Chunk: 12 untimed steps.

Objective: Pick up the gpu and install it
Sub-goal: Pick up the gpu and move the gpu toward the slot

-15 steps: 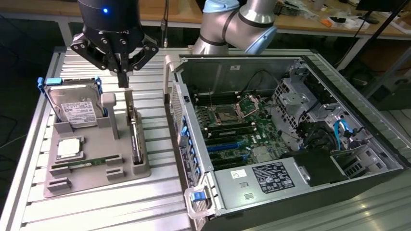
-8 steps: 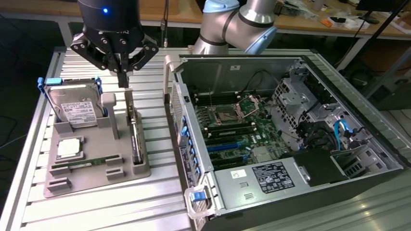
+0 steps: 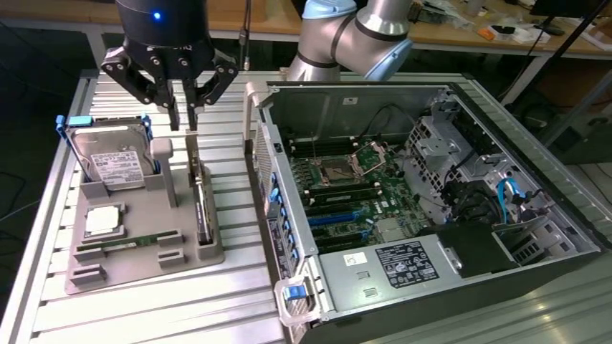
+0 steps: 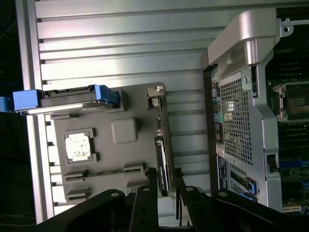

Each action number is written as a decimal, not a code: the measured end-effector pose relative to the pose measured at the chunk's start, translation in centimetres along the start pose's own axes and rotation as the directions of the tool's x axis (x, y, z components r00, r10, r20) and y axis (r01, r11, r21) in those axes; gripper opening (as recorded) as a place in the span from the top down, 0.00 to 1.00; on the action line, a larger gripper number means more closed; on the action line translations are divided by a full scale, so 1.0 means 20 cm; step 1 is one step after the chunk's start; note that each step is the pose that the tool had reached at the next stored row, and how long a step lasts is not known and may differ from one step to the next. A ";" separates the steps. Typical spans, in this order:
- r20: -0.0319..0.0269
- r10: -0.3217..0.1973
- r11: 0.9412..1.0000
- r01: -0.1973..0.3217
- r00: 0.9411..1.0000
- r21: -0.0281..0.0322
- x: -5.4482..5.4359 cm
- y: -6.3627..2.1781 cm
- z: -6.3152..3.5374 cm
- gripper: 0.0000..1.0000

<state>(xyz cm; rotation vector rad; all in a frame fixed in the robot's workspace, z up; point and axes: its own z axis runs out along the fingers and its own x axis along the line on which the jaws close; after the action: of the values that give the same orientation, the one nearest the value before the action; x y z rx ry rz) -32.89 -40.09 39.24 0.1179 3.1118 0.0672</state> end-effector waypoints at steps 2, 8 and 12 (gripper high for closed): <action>0.000 0.000 1.000 0.000 1.000 0.000 0.00 0.000 0.000 0.70; -0.002 -0.024 1.000 0.024 1.000 0.001 0.00 -0.009 0.001 0.35; -0.002 -0.032 0.999 0.032 0.999 0.000 0.00 -0.009 0.001 0.22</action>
<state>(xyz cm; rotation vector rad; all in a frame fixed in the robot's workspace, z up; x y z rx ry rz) -32.90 -40.26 39.20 0.0678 3.1150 0.0660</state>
